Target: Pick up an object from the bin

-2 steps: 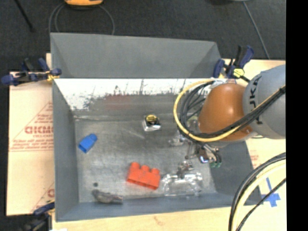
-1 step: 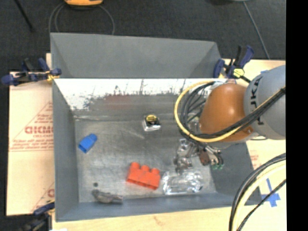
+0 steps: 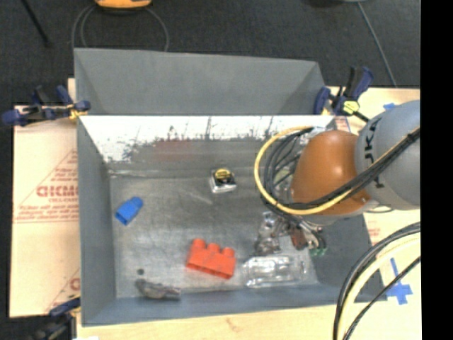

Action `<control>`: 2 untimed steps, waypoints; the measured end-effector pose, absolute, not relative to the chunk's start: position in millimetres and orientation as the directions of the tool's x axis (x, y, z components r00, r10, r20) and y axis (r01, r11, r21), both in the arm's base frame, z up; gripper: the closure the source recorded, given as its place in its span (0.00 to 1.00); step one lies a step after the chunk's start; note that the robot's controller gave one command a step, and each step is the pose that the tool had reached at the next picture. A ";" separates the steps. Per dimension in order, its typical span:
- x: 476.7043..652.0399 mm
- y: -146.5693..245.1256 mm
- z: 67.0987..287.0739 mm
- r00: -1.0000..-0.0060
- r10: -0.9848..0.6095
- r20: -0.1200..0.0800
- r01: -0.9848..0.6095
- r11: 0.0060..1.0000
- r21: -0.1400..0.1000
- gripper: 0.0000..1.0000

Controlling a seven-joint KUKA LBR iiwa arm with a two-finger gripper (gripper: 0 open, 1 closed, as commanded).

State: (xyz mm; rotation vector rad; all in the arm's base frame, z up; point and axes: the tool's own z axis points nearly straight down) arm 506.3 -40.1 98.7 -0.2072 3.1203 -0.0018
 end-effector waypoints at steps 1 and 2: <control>512.8 -40.2 101.8 -0.991 -0.131 -0.040 -0.131 0.991 -0.006 0.00; 525.7 39.5 95.7 -0.984 -0.175 -0.029 -0.175 0.985 -0.002 0.00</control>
Offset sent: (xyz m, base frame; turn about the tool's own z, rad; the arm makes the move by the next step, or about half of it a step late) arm 0.0000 0.0000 0.0000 0.0000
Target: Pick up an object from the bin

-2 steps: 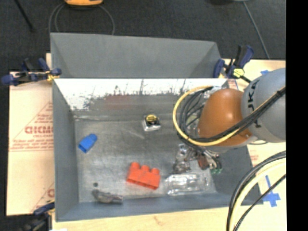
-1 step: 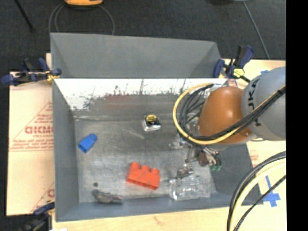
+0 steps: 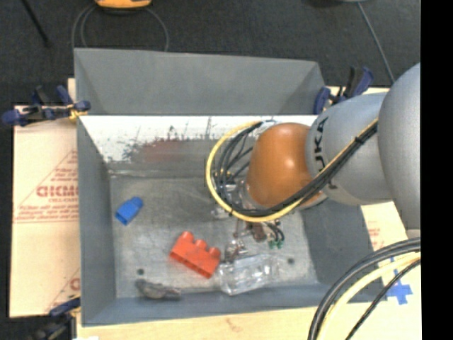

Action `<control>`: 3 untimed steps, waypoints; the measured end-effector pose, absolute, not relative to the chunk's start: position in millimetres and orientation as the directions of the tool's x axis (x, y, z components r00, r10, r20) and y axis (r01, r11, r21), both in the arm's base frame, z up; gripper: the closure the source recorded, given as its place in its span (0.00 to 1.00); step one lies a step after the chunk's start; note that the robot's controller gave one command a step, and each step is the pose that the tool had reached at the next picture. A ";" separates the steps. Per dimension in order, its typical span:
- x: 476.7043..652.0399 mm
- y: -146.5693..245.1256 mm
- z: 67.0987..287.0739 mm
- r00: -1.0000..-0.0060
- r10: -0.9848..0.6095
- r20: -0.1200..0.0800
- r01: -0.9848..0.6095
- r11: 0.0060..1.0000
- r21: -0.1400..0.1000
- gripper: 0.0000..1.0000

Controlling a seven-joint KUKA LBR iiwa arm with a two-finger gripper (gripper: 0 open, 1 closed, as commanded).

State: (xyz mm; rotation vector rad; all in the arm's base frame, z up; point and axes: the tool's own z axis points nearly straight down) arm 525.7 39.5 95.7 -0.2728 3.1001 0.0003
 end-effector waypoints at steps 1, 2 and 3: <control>517.4 101.0 79.6 -0.920 -0.392 -0.007 -0.392 0.920 0.000 0.00; 525.4 131.2 75.7 -0.978 -0.210 -0.010 -0.210 0.978 0.000 0.00; 537.7 152.3 75.4 -0.993 -0.118 -0.011 -0.118 0.993 0.002 0.00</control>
Offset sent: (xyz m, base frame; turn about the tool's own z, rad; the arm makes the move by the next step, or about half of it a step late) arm -0.0096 0.0600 -0.0168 -0.2257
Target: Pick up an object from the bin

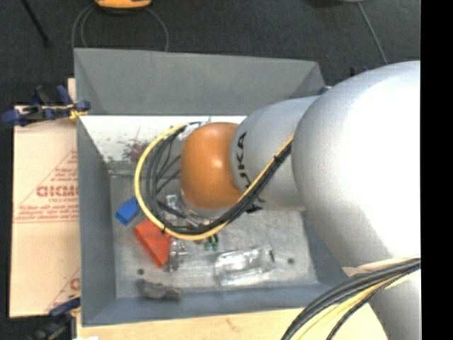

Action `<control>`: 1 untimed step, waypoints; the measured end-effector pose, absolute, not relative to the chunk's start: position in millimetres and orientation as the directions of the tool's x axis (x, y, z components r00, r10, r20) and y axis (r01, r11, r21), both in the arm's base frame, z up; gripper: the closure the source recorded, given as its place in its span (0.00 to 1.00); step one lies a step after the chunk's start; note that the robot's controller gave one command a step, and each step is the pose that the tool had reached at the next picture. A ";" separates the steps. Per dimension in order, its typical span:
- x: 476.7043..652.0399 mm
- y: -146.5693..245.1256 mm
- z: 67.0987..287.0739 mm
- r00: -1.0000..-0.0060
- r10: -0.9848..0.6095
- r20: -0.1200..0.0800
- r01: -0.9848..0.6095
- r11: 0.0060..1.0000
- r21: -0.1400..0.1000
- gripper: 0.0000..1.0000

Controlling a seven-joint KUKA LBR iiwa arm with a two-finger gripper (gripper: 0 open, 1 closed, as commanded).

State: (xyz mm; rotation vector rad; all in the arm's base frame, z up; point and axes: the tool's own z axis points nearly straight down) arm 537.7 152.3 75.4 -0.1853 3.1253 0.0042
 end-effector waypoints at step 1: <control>545.4 172.2 75.2 -0.954 -0.298 -0.014 -0.298 0.954 -0.003 0.00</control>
Offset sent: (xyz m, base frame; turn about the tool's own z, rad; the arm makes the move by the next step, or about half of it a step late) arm 0.0039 0.0220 -0.0028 -0.1880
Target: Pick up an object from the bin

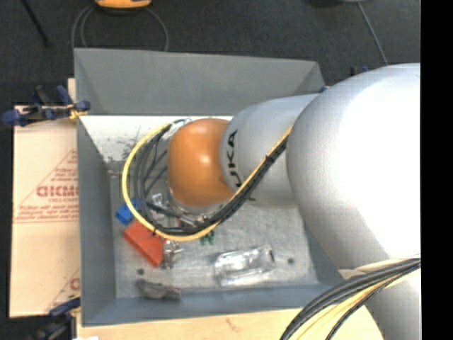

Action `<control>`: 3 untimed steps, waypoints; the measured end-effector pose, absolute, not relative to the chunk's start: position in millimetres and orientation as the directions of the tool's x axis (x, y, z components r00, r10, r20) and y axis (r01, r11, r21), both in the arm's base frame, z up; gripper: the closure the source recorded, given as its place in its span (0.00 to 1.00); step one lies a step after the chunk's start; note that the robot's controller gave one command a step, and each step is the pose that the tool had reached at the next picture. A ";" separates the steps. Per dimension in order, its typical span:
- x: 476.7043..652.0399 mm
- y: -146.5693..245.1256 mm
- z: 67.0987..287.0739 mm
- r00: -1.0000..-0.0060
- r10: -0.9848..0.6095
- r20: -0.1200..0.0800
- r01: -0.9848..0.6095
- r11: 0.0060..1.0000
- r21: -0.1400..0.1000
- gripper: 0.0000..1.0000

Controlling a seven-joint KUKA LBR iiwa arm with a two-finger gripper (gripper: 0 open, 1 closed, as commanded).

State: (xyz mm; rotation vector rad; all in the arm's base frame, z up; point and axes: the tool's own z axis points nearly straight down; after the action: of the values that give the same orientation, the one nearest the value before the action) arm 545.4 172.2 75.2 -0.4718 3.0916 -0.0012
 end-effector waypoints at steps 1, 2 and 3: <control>546.3 173.3 77.1 -0.954 -0.299 -0.018 -0.299 0.954 -0.002 1.00; 544.3 172.9 74.7 -0.954 -0.301 -0.012 -0.301 0.954 -0.002 0.00; 580.2 226.1 73.9 -0.906 -0.424 -0.010 -0.424 0.906 -0.002 0.00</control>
Offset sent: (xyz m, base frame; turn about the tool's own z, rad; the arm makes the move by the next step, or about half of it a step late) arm 0.0000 0.0000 0.0000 0.0000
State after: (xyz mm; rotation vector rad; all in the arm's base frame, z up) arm 580.2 226.1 73.9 -0.6794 3.0568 0.0007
